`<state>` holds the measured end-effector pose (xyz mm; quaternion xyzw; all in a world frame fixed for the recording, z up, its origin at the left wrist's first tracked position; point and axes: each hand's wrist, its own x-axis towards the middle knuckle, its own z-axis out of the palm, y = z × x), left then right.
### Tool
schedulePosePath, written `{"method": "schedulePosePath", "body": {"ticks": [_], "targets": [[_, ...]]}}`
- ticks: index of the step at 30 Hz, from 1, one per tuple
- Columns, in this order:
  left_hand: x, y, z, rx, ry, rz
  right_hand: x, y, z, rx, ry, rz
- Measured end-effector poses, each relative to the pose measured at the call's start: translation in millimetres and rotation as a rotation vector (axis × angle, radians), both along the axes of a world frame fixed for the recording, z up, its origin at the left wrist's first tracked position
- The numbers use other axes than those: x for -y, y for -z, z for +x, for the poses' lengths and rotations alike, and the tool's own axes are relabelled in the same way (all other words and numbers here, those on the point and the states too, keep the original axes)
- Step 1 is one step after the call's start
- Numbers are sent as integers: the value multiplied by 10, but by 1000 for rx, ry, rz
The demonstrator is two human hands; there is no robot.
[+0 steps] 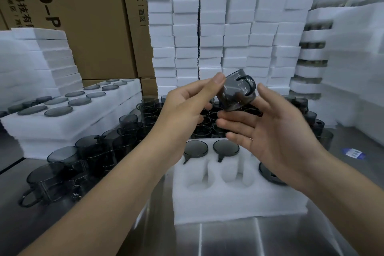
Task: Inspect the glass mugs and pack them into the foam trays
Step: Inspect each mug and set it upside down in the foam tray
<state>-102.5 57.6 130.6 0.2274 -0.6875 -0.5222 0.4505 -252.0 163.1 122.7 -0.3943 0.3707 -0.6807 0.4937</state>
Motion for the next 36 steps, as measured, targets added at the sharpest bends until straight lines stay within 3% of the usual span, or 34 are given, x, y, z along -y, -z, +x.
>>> {"method": "schedulePosePath", "body": {"ticks": [7, 12, 16, 20, 31, 36], "targets": [[-43, 7, -9, -13, -19, 27, 33, 35, 3, -24, 36, -13], [-27, -2, 19, 39, 54, -106, 56, 18, -97, -212, 121, 58], [-30, 13, 40, 277, 92, -228, 102, 32, -384, -252, 451, 71], [-136, 92, 11, 660, 72, -511, 130, 78, -597, -172, 538, 130], [-306, 50, 20, 882, -95, -677, 190, 146, -580, -211, 551, 121], [-400, 104, -42, 928, -273, -919, 218, 180, -580, -244, 559, 119]]}}
